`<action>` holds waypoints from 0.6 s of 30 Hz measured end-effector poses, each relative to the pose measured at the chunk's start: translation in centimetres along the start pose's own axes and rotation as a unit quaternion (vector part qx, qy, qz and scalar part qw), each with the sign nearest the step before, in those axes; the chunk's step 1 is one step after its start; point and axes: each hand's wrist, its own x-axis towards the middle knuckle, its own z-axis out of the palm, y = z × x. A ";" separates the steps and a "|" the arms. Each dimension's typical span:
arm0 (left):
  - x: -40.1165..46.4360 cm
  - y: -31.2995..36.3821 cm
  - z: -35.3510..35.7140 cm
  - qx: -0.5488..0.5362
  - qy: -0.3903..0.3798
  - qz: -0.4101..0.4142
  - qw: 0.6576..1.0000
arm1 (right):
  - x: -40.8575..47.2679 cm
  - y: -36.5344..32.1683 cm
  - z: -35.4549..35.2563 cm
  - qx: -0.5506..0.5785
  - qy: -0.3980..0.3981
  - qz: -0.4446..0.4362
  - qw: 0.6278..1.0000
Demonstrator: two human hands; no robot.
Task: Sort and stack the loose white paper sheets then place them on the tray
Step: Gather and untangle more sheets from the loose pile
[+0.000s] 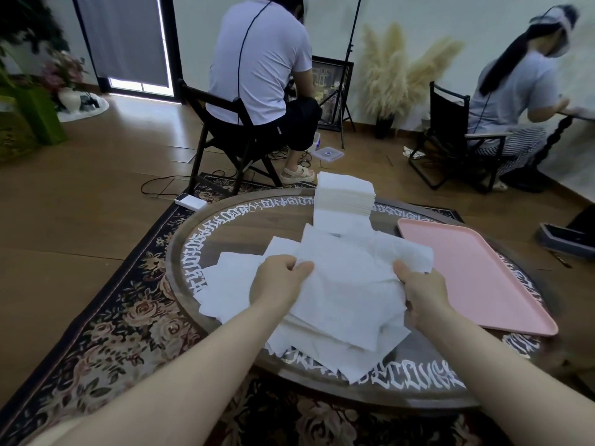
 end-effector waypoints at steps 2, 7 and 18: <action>0.8 -0.8 -1.0 0.019 0.024 0.003 1.000 | 0.0 -0.1 -0.4 -0.008 0.011 -0.009 1.000; 2.4 -2.6 -4.5 0.067 0.034 -0.087 0.993 | 0.7 -2.2 -2.2 -0.007 0.073 -0.030 0.997; -4.4 3.2 -1.1 -0.307 -0.148 -0.220 0.914 | -0.5 -6.2 -2.0 0.152 -0.002 0.034 0.988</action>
